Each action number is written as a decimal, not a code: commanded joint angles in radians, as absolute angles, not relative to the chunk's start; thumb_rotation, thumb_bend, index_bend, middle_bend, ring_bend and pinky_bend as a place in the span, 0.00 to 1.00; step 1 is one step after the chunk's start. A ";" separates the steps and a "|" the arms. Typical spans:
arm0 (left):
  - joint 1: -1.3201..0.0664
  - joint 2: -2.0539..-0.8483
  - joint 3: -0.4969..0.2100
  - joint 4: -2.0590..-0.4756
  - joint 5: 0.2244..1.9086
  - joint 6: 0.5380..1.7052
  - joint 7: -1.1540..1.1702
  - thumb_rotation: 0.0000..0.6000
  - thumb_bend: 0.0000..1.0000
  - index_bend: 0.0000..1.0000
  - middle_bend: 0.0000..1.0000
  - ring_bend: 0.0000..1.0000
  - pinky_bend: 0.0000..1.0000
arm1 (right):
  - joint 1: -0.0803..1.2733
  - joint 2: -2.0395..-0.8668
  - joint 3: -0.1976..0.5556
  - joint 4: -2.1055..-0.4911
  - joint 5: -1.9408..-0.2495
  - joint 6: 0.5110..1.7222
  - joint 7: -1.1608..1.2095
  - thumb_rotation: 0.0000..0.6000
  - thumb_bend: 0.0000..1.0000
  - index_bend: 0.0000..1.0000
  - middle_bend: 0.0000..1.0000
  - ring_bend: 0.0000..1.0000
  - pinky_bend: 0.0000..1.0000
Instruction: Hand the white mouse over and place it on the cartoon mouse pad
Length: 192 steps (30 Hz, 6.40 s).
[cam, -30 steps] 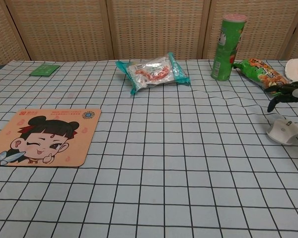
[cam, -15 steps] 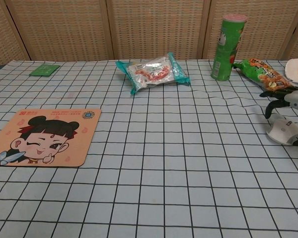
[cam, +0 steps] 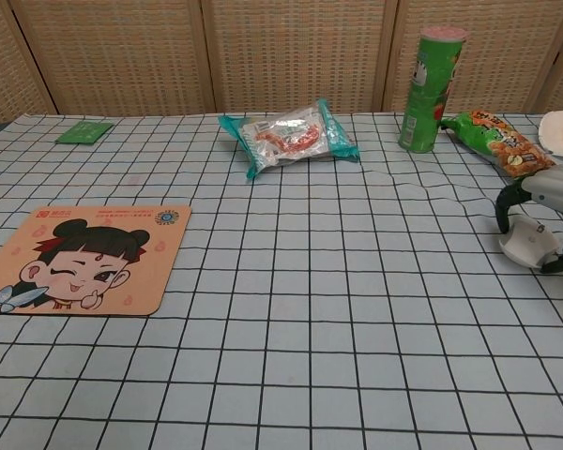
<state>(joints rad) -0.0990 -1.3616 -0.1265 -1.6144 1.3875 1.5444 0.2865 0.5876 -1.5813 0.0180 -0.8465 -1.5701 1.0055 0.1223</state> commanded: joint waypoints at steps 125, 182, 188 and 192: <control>-0.304 -1.342 -0.128 -1.659 1.489 1.310 0.308 1.00 0.08 0.09 0.00 0.01 0.10 | 0.312 -1.449 0.047 -1.246 -1.437 1.509 0.101 1.00 0.09 0.24 0.00 0.00 0.00; -1.108 -1.748 -0.120 -1.136 1.468 0.592 0.425 1.00 0.15 0.47 0.24 0.15 0.25 | 0.255 -1.374 0.190 -1.238 -1.439 1.519 0.306 1.00 0.09 0.26 0.03 0.00 0.00; -1.095 -1.734 -0.107 -1.145 1.494 0.654 0.408 1.00 0.17 0.49 0.26 0.16 0.26 | 0.254 -1.376 0.194 -1.235 -1.438 1.517 0.301 1.00 0.09 0.27 0.03 0.00 0.00; -1.084 -1.684 -0.086 -1.169 1.523 0.689 0.390 1.00 0.17 0.49 0.26 0.16 0.26 | 0.254 -1.377 0.196 -1.232 -1.439 1.517 0.299 1.00 0.09 0.27 0.03 0.00 0.00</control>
<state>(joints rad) -1.0904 -1.7040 -0.0967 -1.1577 1.5090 0.6738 0.3994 0.2542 -1.3773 0.1957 -1.2320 -1.4392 1.5171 0.2988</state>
